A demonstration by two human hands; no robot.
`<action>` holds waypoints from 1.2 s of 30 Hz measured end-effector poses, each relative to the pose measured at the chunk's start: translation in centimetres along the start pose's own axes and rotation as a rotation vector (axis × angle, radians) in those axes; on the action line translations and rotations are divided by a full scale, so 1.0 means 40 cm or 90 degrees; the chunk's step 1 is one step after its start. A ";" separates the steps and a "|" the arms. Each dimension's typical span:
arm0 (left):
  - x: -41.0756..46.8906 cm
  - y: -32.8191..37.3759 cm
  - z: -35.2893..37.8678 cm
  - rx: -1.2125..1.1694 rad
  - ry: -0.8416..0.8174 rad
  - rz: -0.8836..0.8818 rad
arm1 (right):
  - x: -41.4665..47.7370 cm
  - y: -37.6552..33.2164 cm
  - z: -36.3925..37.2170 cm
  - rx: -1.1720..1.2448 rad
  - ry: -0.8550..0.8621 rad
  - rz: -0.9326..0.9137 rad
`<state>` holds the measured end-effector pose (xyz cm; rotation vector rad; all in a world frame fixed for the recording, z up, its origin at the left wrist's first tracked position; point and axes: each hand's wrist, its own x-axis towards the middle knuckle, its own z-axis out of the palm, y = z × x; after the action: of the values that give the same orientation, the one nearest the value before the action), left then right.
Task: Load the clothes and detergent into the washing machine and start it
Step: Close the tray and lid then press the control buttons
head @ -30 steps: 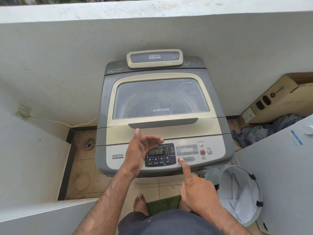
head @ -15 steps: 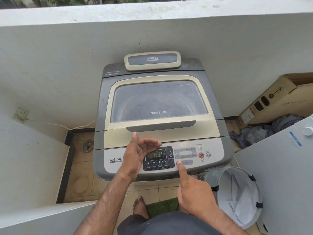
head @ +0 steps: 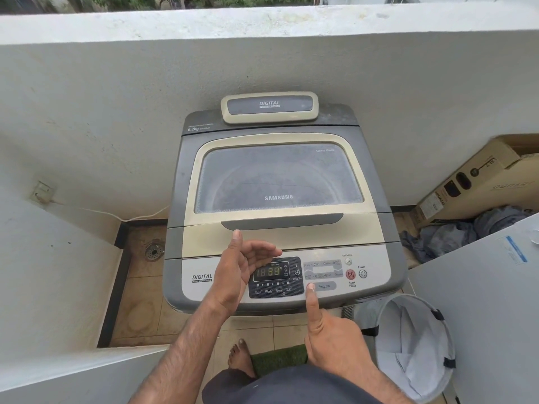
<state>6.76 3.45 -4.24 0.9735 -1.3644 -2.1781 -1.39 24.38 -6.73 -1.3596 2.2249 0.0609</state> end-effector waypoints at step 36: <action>-0.001 0.000 0.000 -0.010 0.004 -0.006 | 0.000 0.002 -0.014 0.020 -0.010 0.004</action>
<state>6.77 3.46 -4.23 0.9815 -1.3397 -2.1878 -1.70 24.27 -6.26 -1.3307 2.2084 0.0393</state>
